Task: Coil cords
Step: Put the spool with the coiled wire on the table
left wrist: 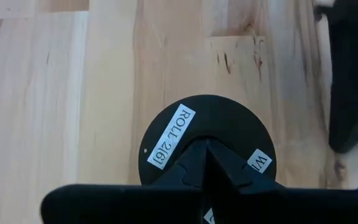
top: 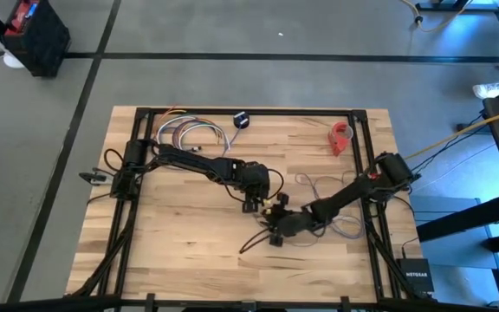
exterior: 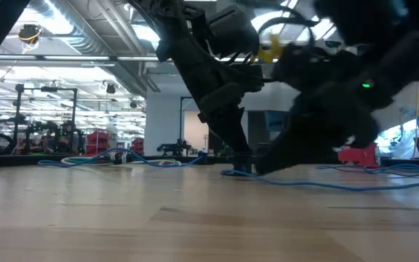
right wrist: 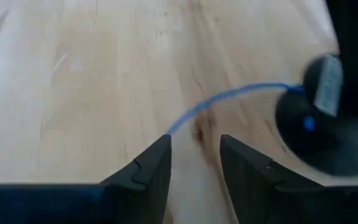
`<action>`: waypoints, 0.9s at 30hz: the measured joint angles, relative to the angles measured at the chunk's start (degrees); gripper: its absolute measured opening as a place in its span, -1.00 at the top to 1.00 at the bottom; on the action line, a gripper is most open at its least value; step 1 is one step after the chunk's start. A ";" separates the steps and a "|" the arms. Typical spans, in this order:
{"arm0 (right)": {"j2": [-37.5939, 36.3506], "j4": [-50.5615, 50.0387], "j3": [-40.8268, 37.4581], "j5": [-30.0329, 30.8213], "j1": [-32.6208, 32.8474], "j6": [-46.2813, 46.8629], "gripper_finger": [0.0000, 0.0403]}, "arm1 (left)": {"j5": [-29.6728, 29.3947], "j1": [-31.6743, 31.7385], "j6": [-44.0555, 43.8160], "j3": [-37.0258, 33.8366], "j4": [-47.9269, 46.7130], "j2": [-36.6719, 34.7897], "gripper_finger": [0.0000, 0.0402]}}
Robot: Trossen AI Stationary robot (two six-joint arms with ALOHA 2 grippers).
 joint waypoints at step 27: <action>5.14 -15.94 8.88 1.27 -3.95 -0.22 0.95 | 0.02 0.20 2.03 0.02 -2.45 -0.13 0.99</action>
